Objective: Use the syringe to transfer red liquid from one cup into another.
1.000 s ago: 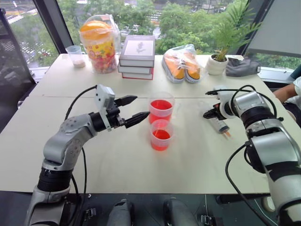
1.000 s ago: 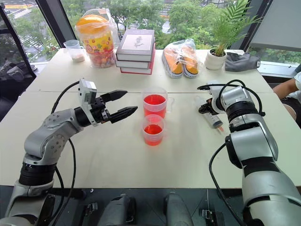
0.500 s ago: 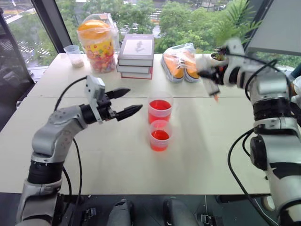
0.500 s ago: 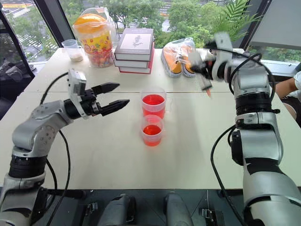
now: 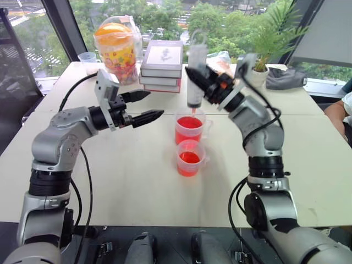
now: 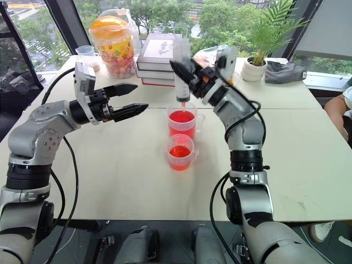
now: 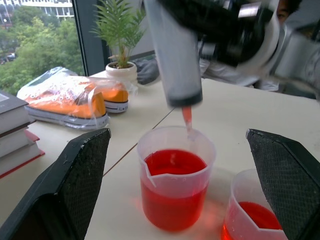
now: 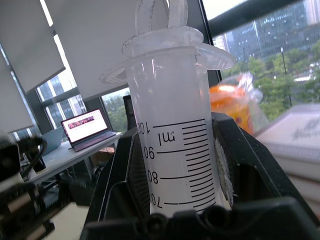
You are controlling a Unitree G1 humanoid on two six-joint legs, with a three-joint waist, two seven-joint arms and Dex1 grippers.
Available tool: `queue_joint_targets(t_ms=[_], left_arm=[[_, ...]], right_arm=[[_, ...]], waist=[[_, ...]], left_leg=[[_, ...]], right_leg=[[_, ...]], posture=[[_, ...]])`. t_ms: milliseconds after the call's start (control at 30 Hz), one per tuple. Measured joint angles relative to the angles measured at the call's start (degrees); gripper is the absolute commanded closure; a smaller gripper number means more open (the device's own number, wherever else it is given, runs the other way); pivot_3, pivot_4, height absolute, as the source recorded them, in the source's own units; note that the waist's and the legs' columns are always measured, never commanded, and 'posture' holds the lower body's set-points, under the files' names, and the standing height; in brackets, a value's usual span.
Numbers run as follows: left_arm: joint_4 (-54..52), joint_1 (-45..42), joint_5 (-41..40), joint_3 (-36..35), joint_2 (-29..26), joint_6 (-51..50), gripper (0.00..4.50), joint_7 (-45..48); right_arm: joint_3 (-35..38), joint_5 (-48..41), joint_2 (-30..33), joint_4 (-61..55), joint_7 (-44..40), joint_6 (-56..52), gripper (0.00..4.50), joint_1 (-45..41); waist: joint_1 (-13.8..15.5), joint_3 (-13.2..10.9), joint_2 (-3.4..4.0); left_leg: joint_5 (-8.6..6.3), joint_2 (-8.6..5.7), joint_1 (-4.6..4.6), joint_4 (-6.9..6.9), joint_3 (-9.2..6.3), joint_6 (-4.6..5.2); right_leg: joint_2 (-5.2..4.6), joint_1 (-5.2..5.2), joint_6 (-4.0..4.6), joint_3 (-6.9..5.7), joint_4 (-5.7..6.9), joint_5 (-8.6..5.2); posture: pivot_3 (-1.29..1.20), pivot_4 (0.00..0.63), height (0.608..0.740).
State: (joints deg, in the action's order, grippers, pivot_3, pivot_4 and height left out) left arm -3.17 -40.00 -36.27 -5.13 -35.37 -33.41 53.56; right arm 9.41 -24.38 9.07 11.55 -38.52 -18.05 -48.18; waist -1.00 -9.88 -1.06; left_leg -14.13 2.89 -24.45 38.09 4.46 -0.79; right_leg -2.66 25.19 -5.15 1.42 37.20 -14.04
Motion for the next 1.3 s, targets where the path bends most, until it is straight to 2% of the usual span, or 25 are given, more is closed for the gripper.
queue_joint_targets(t_ms=[133, 367, 700, 1033, 1067, 1133, 1267, 1300], left_arm=[[1.17, -2.79, 0.25, 0.72, 0.7, -0.09, 0.0, 0.68], [7.52, -8.62, 2.46, 3.13, 3.3, 1.8, 0.0, 2.93], [28.1, -21.12, 9.51, 4.59, 10.5, 11.84, 0.0, 6.23], [44.33, -28.0, 12.38, 4.29, 15.14, 17.94, 0.0, 10.65], [45.95, -28.46, 12.56, 4.26, 15.56, 18.38, 0.55, 11.06], [48.34, -28.9, 12.95, 4.12, 16.23, 19.04, 1.33, 11.7], [50.27, -29.6, 13.08, 3.95, 17.5, 19.13, 3.39, 14.09], [50.33, -29.67, 12.86, 3.84, 17.86, 19.12, 3.73, 14.75]], right_arm=[[-1.9, 2.59, -1.48, 3.69, 0.02, 6.85, 3.12, 2.71], [-4.03, 4.95, -2.83, 8.37, 0.3, 12.79, 3.12, 4.85], [-6.3, 5.83, -2.72, 8.43, 0.38, 13.75, 3.12, 6.88], [-8.28, 6.27, -2.22, 6.55, -0.01, 13.98, 3.12, 7.83], [-8.55, 6.29, -2.15, 6.42, -0.08, 13.98, 3.12, 7.88], [-8.99, 6.29, -2.03, 6.12, -0.12, 13.98, 3.12, 7.95], [-9.05, 6.63, -1.52, 6.05, 0.09, 13.81, 3.12, 7.98], [-9.04, 6.71, -1.43, 6.05, 0.13, 13.81, 3.12, 7.98]], waist=[[-0.08, 0.0, 0.0], [-0.14, 0.0, 0.0], [-0.09, 0.0, 0.0], [-0.16, 0.0, 0.0], [-0.16, 0.0, 0.0], [-0.15, 0.0, 0.0], [-0.11, 0.0, 0.0], [-0.11, 0.0, 0.0]], left_leg=[[0.01, 0.0, 0.02, 0.0, -0.01, -0.01], [0.01, 0.01, 0.03, 0.0, -0.01, -0.02], [0.01, 0.0, 0.02, 0.01, -0.02, -0.02], [0.01, 0.0, 0.02, 0.01, -0.02, -0.02], [0.01, 0.0, 0.02, 0.01, -0.02, -0.02], [0.01, 0.0, 0.01, 0.01, -0.02, -0.02], [0.01, 0.0, 0.0, 0.01, -0.02, -0.02], [0.01, 0.0, -0.01, 0.01, -0.02, -0.02]], right_leg=[[0.02, 0.0, 0.0, 0.0, 0.02, 0.0], [0.04, 0.0, 0.0, 0.0, 0.04, 0.0], [0.07, 0.0, 0.0, 0.0, 0.02, 0.0], [0.07, 0.0, -0.01, 0.01, 0.02, -0.01], [0.07, 0.0, -0.01, 0.01, 0.02, -0.01], [0.07, 0.01, -0.01, 0.0, 0.02, -0.01], [0.07, 0.01, -0.01, 0.0, 0.0, -0.01], [0.07, 0.01, -0.01, 0.0, -0.01, -0.01]], posture=[[0.0, 0.15, 0.74], [0.0, 0.15, 0.74], [0.0, 0.15, 0.74], [0.0, 0.15, 0.74], [0.0, 0.15, 0.74], [0.0, 0.15, 0.74], [0.0, 0.15, 0.74], [0.0, 0.15, 0.74]])
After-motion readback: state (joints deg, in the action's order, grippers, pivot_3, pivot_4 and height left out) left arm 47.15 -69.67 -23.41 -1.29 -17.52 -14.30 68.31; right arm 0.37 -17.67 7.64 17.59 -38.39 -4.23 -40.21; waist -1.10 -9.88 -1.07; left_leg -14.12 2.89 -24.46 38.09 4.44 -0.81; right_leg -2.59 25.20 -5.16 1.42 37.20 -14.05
